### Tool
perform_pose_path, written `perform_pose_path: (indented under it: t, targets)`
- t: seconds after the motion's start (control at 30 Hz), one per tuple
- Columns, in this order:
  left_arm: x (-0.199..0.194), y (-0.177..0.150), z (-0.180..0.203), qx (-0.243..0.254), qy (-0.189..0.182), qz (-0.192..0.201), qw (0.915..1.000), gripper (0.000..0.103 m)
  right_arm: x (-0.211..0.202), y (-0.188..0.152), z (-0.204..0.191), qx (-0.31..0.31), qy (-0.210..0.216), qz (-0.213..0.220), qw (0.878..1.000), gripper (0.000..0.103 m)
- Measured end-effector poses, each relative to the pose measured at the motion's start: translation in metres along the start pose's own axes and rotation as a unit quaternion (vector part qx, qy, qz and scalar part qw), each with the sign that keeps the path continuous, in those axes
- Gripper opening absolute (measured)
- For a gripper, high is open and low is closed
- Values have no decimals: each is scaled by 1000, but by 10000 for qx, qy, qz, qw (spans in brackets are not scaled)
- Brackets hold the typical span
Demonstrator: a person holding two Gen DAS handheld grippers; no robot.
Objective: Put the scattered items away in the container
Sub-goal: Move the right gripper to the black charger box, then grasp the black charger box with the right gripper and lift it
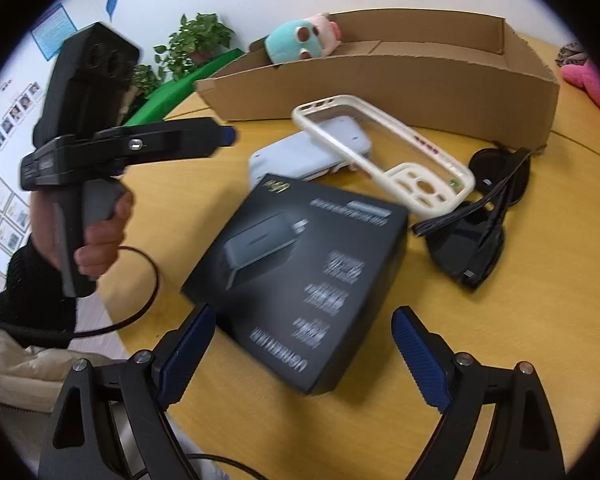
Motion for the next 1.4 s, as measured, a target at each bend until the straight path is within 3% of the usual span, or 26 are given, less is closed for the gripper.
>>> perform_pose_path:
  t: [0.23, 0.33, 0.47, 0.7, 0.83, 1.1, 1.33, 1.4]
  targets:
    - [23, -5, 5, 203, -675, -236, 9972, 101, 12, -9, -22, -563, -260, -84, 9980, 92]
    - [31, -4, 3, 30, -883, -339, 9955, 93, 15, -5, -24, -596, -429, -7, 9973, 92]
    - [34, -8, 11, 372, -495, -436, 9971, 87, 18, -1, -31, -797, -642, 14, 9947, 92]
    - [23, -7, 2, 201, -279, -349, 9988, 85, 14, -6, -41, -773, -631, 124, 9949, 88]
    - [12, -1, 0, 191, -319, -223, 9991, 82, 12, -8, -44, -754, -557, 193, 9954, 85]
    - [-27, 27, 22, 657, -223, 253, 9973, 78, 2, 12, -64, -951, -691, 545, 9916, 83]
    - [-64, 61, 49, 1275, -358, 643, 9891, 58, -15, 37, -72, -1082, -888, 807, 9869, 80]
    - [-69, 72, 53, 1356, -332, 725, 9876, 58, -19, 44, -74, -1121, -900, 923, 9853, 79]
Point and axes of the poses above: each gripper's, at about its wrist camera, not at the fingertips, and x roughly the way its jaws point, z to its right, y to its top, the point moved 1 cm from there along x, roughly the way its jaws point, and after that the axes turned 2 degrees about -y, right-handed, at the moved point
